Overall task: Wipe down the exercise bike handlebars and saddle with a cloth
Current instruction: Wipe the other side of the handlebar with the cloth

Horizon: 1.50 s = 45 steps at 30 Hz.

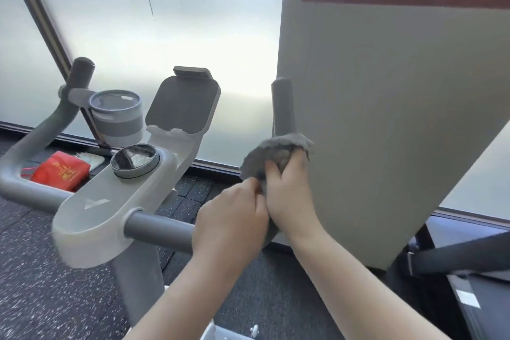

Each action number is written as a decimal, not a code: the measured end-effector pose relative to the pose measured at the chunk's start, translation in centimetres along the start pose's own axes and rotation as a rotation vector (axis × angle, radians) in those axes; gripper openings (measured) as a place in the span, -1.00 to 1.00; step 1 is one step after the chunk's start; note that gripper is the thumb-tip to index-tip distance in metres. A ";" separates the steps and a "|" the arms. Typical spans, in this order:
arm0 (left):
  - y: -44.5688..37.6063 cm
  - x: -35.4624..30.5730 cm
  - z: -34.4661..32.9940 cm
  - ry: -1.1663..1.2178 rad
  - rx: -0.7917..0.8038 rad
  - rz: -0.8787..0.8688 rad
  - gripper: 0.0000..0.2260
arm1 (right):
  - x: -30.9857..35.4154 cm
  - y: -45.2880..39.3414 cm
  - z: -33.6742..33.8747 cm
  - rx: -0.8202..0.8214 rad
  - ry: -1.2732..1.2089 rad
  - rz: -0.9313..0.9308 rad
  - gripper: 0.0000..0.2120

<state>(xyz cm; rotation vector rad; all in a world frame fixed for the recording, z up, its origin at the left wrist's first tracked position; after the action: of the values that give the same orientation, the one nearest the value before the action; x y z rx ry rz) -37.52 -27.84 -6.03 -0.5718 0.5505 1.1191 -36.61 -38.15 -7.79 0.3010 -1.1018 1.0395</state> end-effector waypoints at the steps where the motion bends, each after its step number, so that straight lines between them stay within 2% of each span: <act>1: 0.1 0.0 0.0 0.002 -0.008 -0.004 -0.83 | 0.0 0.1 -0.1 0.032 0.029 -0.022 -0.73; 3: 0.0 0.2 -0.1 -0.004 -0.020 -0.015 -0.83 | 0.2 -1.7 0.0 0.059 0.094 -0.018 -0.71; 7: 0.0 0.2 -0.1 -0.003 -0.033 -0.036 -0.85 | 1.0 -6.2 -0.1 -0.024 0.168 -0.002 -0.66; 11: 0.3 0.4 0.0 0.002 -0.049 -0.027 -0.82 | 0.0 -5.7 -0.4 -0.028 -0.082 -0.046 -0.57; 14: 0.7 0.6 -0.1 0.014 -0.112 -0.053 -0.84 | -0.9 -4.3 -0.7 0.000 -0.190 -0.166 -0.49; 16: 0.9 0.7 -0.1 0.046 -0.188 -0.088 -0.85 | -1.0 -2.8 -1.0 0.001 -0.276 -0.245 -0.53; 19: 1.1 1.0 0.0 0.187 -0.303 -0.129 -0.88 | -1.0 0.6 -1.4 -0.049 -0.279 -0.278 -0.67; 22: 0.9 1.4 0.3 0.339 -0.340 -0.106 -0.86 | -0.4 4.7 -1.8 -0.074 -0.229 -0.187 -0.77; 25: 0.8 1.8 0.6 0.387 -0.300 -0.055 -0.85 | -0.6 5.5 -1.9 -0.093 -0.050 -0.034 -0.69; 27: 0.7 1.8 0.6 0.370 -0.267 -0.037 -0.86 | -0.8 2.8 -1.4 -0.066 0.150 0.043 -0.62; 30: 0.6 1.5 0.6 0.308 -0.223 -0.031 -0.88 | 0.0 -3.6 -0.6 0.024 0.233 0.015 -0.71; 33: 0.6 1.0 0.7 0.238 -0.168 -0.024 -0.87 | 1.2 -8.4 -0.1 -0.093 0.228 0.191 -0.82; 36: 0.6 0.9 0.6 0.202 -0.146 -0.021 -0.87 | 2.9 -10.7 0.1 -0.201 0.345 0.436 -0.76; 38: 0.7 0.9 0.7 0.207 -0.147 -0.012 -0.86 | 3.3 -12.0 0.5 -0.206 0.387 0.426 -0.77; 39: 0.7 0.9 0.7 0.206 -0.149 -0.009 -0.86 | 3.2 -12.6 0.6 -0.194 0.345 0.395 -0.80; 41: 0.7 0.8 0.7 0.192 -0.163 -0.002 -0.86 | 3.2 -12.8 1.0 -0.095 0.069 0.275 -0.81; 43: 0.7 0.5 0.6 0.170 -0.179 0.007 -0.85 | 3.1 -12.6 1.6 0.049 -0.298 0.107 -0.74; 45: 0.7 0.4 0.4 0.147 -0.190 0.011 -0.85 | 2.7 -12.1 2.0 0.136 -0.493 -0.031 -0.65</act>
<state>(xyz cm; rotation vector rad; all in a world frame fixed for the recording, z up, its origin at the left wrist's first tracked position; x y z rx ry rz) -38.00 -27.04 -6.11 -0.8215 0.5784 1.1531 -27.83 -44.37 -1.26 0.7089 -1.4610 1.0417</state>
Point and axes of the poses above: each hand's wrist, its own y-axis away from the middle knuckle, its own z-axis out of the back of the hand, x = y × z, the point moved 1 cm from there along -y, towards the middle knuckle, and after that the axes turned 14 degrees about y, right-handed, at the moved point
